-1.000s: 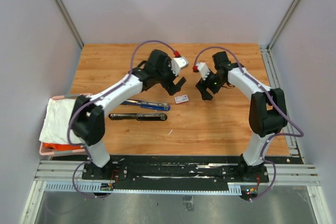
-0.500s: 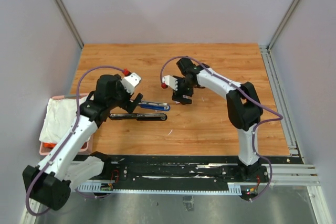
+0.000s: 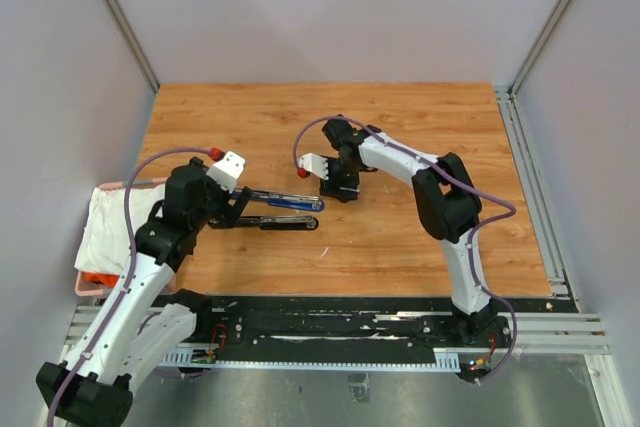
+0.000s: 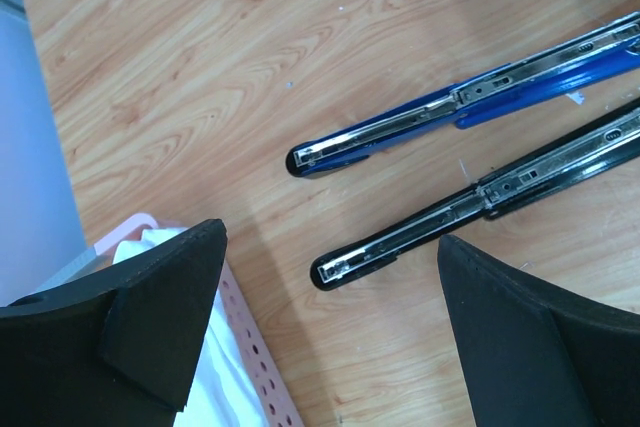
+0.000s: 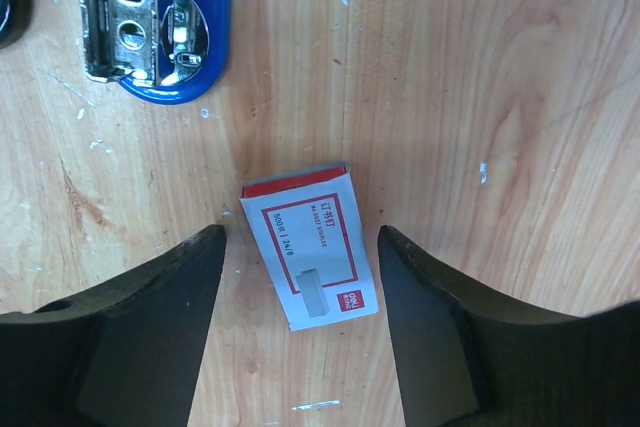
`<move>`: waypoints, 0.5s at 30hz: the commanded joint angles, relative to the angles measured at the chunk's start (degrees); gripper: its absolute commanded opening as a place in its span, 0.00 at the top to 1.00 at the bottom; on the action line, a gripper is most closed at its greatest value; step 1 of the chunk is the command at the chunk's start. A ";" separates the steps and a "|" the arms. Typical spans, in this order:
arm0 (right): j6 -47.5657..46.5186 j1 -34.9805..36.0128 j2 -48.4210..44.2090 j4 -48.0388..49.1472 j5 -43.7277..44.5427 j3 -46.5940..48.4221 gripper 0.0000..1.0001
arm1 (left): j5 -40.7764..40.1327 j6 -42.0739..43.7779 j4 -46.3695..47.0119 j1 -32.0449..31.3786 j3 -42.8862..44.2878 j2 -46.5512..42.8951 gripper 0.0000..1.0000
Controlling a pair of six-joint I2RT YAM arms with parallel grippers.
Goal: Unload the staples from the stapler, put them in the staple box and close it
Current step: Move the staple box to the center of the board.
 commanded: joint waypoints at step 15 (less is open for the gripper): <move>2.70 -8.38 2.61 3.05 1.41 1.57 0.45 | -3.47 -0.77 2.69 0.85 -1.61 -0.88 0.02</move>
